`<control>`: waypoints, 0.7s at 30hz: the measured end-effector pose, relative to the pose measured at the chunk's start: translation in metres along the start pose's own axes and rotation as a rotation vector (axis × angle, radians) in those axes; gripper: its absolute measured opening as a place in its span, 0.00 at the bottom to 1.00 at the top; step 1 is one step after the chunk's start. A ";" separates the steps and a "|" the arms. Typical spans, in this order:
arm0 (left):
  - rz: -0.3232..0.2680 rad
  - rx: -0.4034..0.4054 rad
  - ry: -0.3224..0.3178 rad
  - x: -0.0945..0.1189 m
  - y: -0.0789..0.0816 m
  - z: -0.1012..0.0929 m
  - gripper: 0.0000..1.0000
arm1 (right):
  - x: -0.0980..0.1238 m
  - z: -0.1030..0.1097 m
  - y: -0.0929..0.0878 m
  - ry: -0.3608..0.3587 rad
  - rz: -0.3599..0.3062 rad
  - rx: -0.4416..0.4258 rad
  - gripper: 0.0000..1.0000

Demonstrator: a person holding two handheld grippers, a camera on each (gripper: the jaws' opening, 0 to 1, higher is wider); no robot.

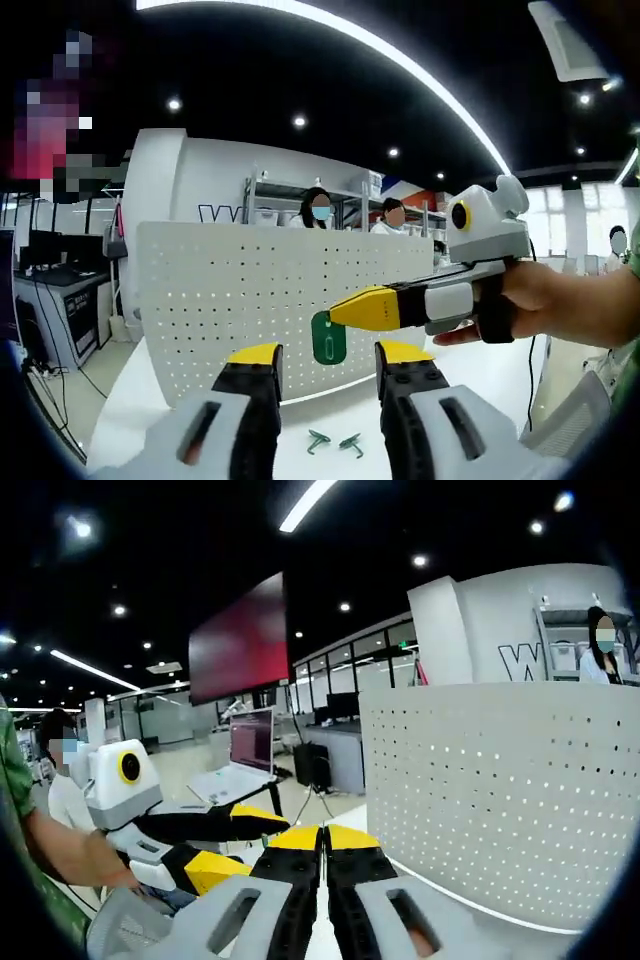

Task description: Insert the hook assembly into the mounting plate slot until the hook locks in place.

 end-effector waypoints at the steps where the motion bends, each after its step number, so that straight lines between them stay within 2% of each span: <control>1: -0.001 -0.004 0.002 0.000 0.001 0.000 0.36 | 0.000 0.001 0.000 0.003 -0.001 -0.002 0.00; 8: -0.004 -0.011 0.004 -0.002 0.002 0.002 0.32 | 0.001 0.006 0.002 0.017 -0.010 -0.011 0.00; 13: -0.011 -0.038 -0.002 -0.003 0.004 0.000 0.22 | 0.001 0.008 0.002 0.023 -0.012 -0.017 0.00; 21: -0.006 -0.052 -0.002 -0.003 0.004 0.000 0.17 | 0.002 0.011 0.002 0.032 -0.013 -0.023 0.00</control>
Point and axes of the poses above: the point that each gripper's makers call its tool centre point, and the gripper's own axes: x roughly backward along the fingers, z roughly to its left, y roughly out of its top, the point moved 3 cm from there along x, roughly backward along the fingers, and after that the axes turned 11 degrees about -x, right-handed, at the moved point
